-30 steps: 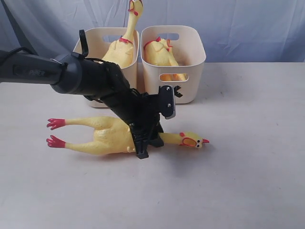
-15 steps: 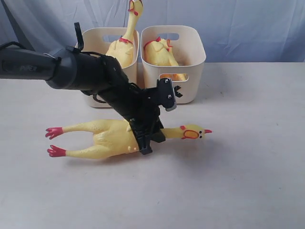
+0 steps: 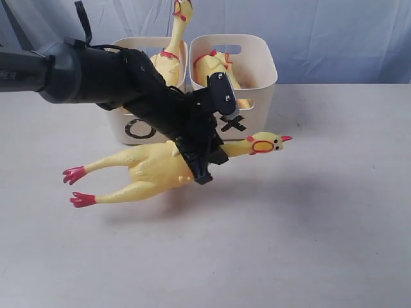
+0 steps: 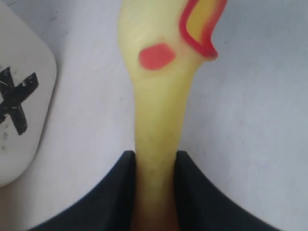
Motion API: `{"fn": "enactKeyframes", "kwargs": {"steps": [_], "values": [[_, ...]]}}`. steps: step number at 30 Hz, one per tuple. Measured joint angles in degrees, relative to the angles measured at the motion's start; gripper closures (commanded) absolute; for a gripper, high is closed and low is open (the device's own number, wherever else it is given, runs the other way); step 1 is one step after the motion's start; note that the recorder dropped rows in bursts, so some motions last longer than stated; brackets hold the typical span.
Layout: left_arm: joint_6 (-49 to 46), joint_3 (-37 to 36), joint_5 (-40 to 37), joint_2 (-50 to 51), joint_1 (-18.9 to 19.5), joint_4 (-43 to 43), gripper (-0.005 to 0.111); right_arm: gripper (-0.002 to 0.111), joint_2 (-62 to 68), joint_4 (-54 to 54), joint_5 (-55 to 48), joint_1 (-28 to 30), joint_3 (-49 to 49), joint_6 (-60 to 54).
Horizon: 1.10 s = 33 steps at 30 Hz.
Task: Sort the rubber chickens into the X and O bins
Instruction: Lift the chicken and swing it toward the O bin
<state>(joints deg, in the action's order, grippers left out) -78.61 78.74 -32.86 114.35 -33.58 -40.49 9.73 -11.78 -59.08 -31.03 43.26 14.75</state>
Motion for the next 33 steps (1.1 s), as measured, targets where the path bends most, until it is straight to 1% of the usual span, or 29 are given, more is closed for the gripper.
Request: {"fn": "enactKeyframes", "kwargs": {"steps": [6,8,10,11,16,19,21,22,23,26,28,29,30,31,33], "values": [[2.7,0.0,0.0,-3.5,0.0,-0.1,0.107,0.108,0.0,0.0,0.0,0.0,0.0,0.0],[4.1,-0.3,-0.4,-5.7,0.7,-0.1,0.107,0.108,0.0,0.0,0.0,0.0,0.0,0.0],[5.6,-1.7,-0.8,-8.5,2.6,-0.1,0.107,0.108,0.0,0.0,0.0,0.0,0.0,0.0],[6.0,-2.9,-0.8,-10.3,4.1,-0.2,0.107,0.108,0.0,0.0,0.0,0.0,0.0,0.0],[6.2,-5.9,-0.9,-16.7,8.2,-0.6,0.107,0.108,0.0,0.0,0.0,0.0,0.0,0.0],[6.2,-6.6,-1.1,-22.0,12.6,-2.1,0.107,0.108,0.0,0.0,0.0,0.0,0.0,0.0],[6.2,-6.7,-1.0,-25.6,17.2,-4.7,0.107,0.108,0.0,0.0,0.0,0.0,0.0,0.0],[6.2,-6.7,-0.7,-26.3,18.5,-5.7,0.107,0.108,0.0,0.0,0.0,0.0,0.0,0.0],[6.2,-6.7,0.4,-27.4,21.0,-8.3,0.107,0.108,0.0,0.0,0.0,0.0,0.0,0.0],[4.7,-6.7,3.4,-28.4,25.3,-14.6,0.107,0.108,0.0,0.0,0.0,0.0,0.0,0.0],[0.9,-6.7,5.0,-28.5,28.1,-21.1,0.107,0.108,0.0,0.0,0.0,0.0,0.0,0.0],[-4.9,-6.7,5.9,-28.5,30.2,-29.8,0.107,0.108,0.0,0.0,0.0,0.0,0.0,0.0],[-9.1,-6.7,5.9,-28.4,31.1,-35.8,0.107,0.108,0.0,0.0,0.0,0.0,0.0,0.0],[-17.8,-6.7,5.2,-28.0,32.6,-47.0,0.107,0.108,0.0,0.0,0.0,0.0,0.0,0.0],[-27.5,-6.1,1.9,-26.7,34.3,-55.4,0.107,0.108,0.0,0.0,0.0,0.0,0.0,0.0]]}}
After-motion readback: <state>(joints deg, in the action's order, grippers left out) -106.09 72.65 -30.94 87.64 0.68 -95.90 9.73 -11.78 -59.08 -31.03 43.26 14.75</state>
